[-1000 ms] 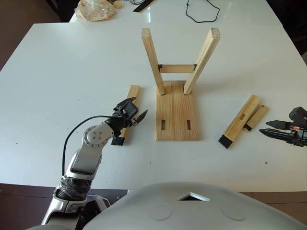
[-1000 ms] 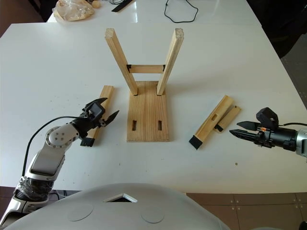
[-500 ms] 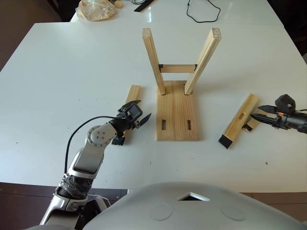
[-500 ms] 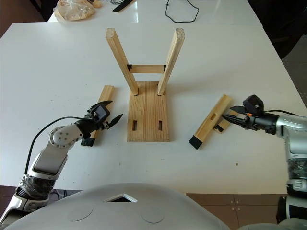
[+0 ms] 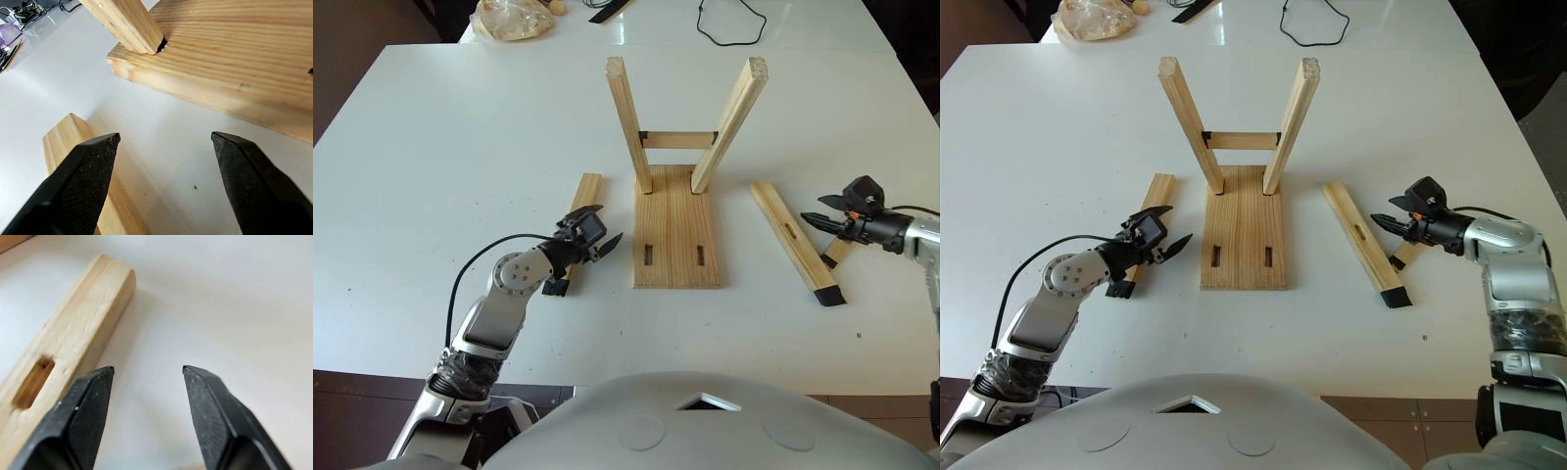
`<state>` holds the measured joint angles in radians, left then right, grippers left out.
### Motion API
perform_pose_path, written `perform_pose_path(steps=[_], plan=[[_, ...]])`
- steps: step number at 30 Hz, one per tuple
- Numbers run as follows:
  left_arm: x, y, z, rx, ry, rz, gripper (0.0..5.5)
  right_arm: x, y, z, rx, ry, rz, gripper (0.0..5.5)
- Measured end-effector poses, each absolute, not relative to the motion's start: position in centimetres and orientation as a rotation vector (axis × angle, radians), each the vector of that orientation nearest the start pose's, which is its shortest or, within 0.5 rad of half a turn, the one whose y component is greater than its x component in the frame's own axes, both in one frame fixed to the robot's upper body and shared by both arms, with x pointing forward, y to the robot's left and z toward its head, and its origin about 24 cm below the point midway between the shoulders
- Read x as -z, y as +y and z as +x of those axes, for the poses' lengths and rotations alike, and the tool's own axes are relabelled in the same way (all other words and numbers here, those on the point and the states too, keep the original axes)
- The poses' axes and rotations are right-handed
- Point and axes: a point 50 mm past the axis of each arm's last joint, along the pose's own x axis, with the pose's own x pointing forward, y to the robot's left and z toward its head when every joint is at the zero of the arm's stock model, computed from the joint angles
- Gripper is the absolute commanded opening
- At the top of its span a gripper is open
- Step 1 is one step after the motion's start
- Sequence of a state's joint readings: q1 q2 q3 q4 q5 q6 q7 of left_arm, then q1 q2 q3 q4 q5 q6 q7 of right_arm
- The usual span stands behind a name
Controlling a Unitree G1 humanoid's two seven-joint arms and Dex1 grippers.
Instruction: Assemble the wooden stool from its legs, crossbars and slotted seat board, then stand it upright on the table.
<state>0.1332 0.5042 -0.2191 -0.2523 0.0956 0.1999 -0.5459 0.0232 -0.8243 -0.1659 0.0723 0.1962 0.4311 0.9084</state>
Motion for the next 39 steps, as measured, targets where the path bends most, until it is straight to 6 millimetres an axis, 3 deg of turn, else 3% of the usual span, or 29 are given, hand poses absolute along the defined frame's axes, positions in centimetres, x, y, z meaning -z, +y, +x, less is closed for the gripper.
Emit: perform_pose_path(steps=[5,13,18,21,28,39], plan=[[-3.5,16.3,20.3,0.709,0.270,0.539,3.46,-6.6,-31.0,20.1,-0.555,0.695,-0.297,2.59],[-3.5,16.2,20.2,0.709,0.260,0.560,3.46,-6.9,-33.9,20.1,-0.406,0.763,-0.329,2.59],[-3.5,16.3,20.2,0.706,0.262,0.560,3.46,-6.8,-34.0,19.5,-0.442,0.786,-0.321,2.59],[-3.5,16.3,20.2,0.705,0.263,0.560,3.46,-7.5,-34.0,20.2,-0.447,0.744,-0.295,2.59],[-3.5,16.3,20.2,0.698,0.262,0.558,3.46,-10.4,-37.4,22.5,-0.332,0.647,-0.353,2.59],[-3.6,16.3,20.5,0.720,0.263,0.570,3.46,-8.1,-39.5,20.8,-0.354,0.763,-0.527,2.59]])
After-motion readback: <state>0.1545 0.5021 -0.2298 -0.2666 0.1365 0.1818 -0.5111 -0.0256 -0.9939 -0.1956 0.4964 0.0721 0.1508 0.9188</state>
